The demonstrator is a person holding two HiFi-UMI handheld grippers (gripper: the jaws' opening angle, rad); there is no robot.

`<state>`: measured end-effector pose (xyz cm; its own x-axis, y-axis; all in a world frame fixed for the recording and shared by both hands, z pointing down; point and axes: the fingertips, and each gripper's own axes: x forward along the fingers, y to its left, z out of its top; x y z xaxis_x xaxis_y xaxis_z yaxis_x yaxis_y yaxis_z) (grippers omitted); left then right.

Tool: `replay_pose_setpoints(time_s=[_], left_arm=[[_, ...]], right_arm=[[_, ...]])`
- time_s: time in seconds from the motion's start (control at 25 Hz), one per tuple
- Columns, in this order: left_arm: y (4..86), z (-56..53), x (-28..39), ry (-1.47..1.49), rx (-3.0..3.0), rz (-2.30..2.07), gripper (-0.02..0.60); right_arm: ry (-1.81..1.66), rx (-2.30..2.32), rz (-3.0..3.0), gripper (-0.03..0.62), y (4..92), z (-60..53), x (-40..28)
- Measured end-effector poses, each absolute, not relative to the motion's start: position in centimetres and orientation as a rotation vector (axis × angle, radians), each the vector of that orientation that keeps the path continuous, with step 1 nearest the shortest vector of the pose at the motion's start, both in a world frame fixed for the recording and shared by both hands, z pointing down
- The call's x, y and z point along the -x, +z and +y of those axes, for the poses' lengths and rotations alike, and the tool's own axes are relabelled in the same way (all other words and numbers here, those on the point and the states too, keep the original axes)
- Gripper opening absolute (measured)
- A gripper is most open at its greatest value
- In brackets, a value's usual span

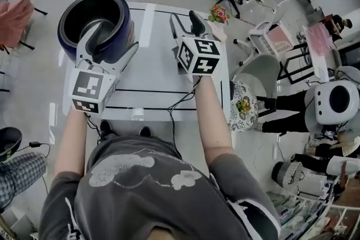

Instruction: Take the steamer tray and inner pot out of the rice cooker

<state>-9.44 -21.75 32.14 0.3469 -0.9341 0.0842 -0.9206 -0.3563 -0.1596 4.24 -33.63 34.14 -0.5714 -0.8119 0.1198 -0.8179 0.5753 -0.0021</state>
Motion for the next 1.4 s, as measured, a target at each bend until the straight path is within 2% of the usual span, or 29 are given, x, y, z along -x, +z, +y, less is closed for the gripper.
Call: replay_pose_setpoints(time_s=[0.28,0.56,0.84,1.28,1.4], left_arm=[[31.0,-19.9,21.7,-0.257,2.332,1.953,0.428],[31.1,-18.9,29.4,-0.256,2.281,2.053,0.428],[33.0,-20.4,33.2,-0.268,2.329,2.028,0.428],[36.2,-25.8,35.0,-0.262,2.449,1.92,0.428],[36.4,-26.6,35.4,-0.255,2.468,1.91,0.428]], right_arm=[[0.109,-1.152,-2.768,0.239,33.2,-32.1,7.2],[0.163,-0.945,-2.653,0.239,35.7,-31.9,15.2],[0.091,-0.876,-2.407,0.235,40.2,-35.3,17.8],[-0.077,-0.818,-2.172,0.226,44.3,-38.9,19.2],[-0.157,-0.815,-2.082,0.202,44.7,-39.3,19.2]])
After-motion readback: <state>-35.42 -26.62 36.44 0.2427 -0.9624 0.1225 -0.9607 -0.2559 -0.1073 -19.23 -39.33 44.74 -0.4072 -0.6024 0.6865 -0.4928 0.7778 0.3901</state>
